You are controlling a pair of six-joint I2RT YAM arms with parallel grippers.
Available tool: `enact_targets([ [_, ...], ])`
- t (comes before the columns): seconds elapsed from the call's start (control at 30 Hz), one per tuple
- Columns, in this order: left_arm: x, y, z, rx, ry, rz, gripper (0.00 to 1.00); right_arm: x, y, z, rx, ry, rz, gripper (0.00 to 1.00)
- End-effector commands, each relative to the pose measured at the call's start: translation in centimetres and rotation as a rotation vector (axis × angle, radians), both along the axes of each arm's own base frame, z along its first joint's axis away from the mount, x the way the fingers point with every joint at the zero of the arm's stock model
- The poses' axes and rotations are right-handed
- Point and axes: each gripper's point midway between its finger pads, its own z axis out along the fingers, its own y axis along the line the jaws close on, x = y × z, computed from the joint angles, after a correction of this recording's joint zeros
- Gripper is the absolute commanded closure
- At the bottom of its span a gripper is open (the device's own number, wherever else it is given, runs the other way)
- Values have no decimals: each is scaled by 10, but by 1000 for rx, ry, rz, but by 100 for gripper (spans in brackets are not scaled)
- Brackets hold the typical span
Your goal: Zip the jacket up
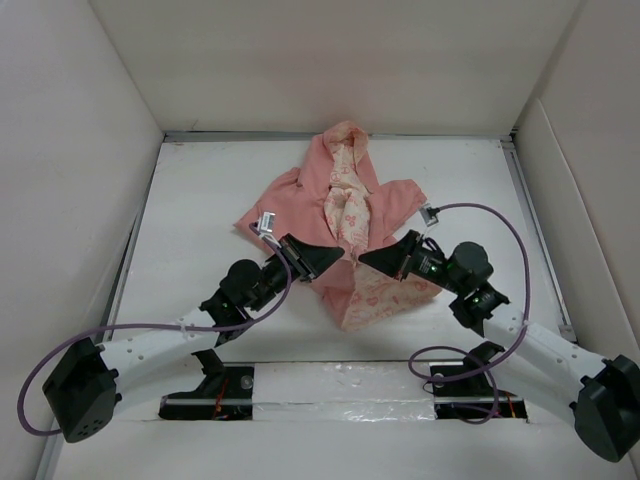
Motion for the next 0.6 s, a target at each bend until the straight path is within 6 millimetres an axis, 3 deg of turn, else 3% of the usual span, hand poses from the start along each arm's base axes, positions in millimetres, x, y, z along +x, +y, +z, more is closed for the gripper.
enact_targets([
  [0.0,12,20,58,-139,-175,115,100,-12,11,1,-1,-2,97,100],
  [0.07,9,17,52,-119,-172,104,100,-12,17,-2,-3,2,134,100],
  [0.2,10,19,34,-90,-148,120,100,-7,17,25,61,-36,163,100],
  [0.43,11,21,22,-26,-182,156,100,-27,10,46,113,-63,259,100],
  [0.57,12,16,16,-4,-195,178,100,-41,6,46,135,-28,299,100],
])
